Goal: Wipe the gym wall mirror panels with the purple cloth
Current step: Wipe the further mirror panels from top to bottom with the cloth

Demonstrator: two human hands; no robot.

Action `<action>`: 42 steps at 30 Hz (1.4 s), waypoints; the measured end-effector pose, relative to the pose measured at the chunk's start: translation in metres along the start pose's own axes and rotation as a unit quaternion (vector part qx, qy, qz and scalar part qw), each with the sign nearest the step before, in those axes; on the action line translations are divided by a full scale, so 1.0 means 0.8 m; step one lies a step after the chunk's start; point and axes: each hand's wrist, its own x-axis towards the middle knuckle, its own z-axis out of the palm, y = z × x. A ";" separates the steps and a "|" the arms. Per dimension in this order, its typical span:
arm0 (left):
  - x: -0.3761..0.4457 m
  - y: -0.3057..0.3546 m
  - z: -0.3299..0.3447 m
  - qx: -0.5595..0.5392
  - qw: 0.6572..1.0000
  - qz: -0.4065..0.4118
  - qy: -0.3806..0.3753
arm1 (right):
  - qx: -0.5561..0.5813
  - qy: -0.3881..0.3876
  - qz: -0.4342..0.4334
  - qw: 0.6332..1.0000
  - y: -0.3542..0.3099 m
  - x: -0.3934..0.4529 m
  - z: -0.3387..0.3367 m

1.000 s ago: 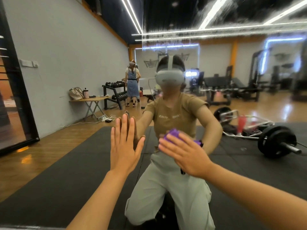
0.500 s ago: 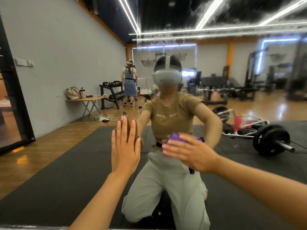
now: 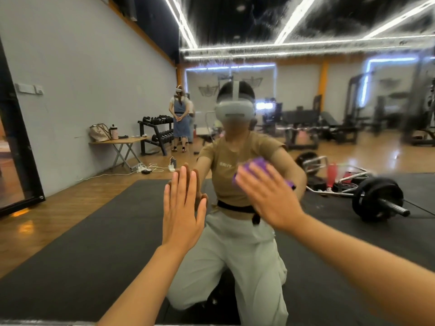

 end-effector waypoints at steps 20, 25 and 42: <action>0.006 0.059 0.021 0.034 0.998 -0.043 -0.038 | -0.037 -0.015 -0.035 0.999 0.160 0.082 -0.061; 0.007 0.069 0.024 0.039 0.997 -0.059 -0.025 | -0.001 0.067 0.129 0.989 0.102 0.052 -0.042; 0.022 0.108 0.038 0.036 0.997 -0.062 0.000 | -0.035 -0.099 -0.177 0.979 0.067 -0.126 -0.022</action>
